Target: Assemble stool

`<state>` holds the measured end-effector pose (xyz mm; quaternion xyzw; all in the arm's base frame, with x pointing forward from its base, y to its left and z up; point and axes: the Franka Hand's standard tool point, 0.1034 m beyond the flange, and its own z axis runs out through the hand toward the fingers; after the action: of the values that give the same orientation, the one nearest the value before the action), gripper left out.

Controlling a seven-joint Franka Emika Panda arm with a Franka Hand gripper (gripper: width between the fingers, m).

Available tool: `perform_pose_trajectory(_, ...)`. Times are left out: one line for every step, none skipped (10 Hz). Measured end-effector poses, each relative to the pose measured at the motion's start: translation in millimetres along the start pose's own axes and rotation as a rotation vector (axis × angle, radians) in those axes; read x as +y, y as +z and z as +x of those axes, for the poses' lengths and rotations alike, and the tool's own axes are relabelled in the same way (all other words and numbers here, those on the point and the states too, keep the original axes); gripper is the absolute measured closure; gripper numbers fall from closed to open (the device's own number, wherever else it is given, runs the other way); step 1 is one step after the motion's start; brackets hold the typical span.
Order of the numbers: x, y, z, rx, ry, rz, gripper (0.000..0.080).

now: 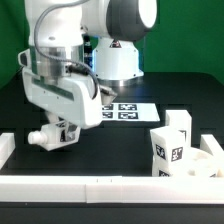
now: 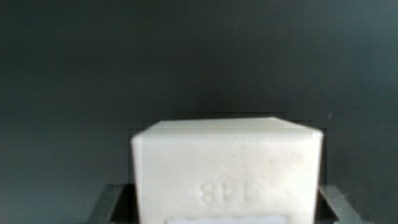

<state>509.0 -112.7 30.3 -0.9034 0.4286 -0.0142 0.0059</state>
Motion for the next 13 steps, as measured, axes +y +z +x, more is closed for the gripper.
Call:
perform_pose_trajectory(4.4,-4.7,-16.3,-0.009,-0.011,0.003,0.0474)
perform_pose_trajectory(0.4,-8.0,-28.4,0.002,-0.069,-0.007,0.0474)
perform_pose_trajectory(-7.9,-9.1,-29.2,0.026,-0.148,-0.02,0.0474)
perform_pose_trajectory(-4.7,-8.0,-28.0,0.023,-0.172,-0.02,0.0474)
perform_pose_trajectory(-4.3,-7.6,-28.2,0.022,-0.143,-0.019,0.0474)
perform_pose_trajectory(-3.9,-6.8,-29.9,0.021,-0.129,-0.018,0.0472)
perform_pose_trajectory(2.1,-2.5,-37.8,0.025,0.089,-0.008,0.0472)
perform_pose_trajectory(7.7,0.9,-47.3,0.007,0.328,0.008,0.0472)
perform_pose_trajectory(8.0,-0.3,-46.2,-0.007,0.503,0.037,0.0472)
perform_pose_trajectory(5.3,-1.1,-45.1,-0.006,0.544,0.043,0.0472)
perform_pose_trajectory(5.5,0.4,-46.4,-0.009,0.621,0.041,0.0472)
perform_pose_trajectory(5.8,1.1,-46.8,-0.011,0.677,0.039,0.0472)
perform_pose_trajectory(6.9,2.0,-46.4,-0.008,0.754,0.043,0.0472)
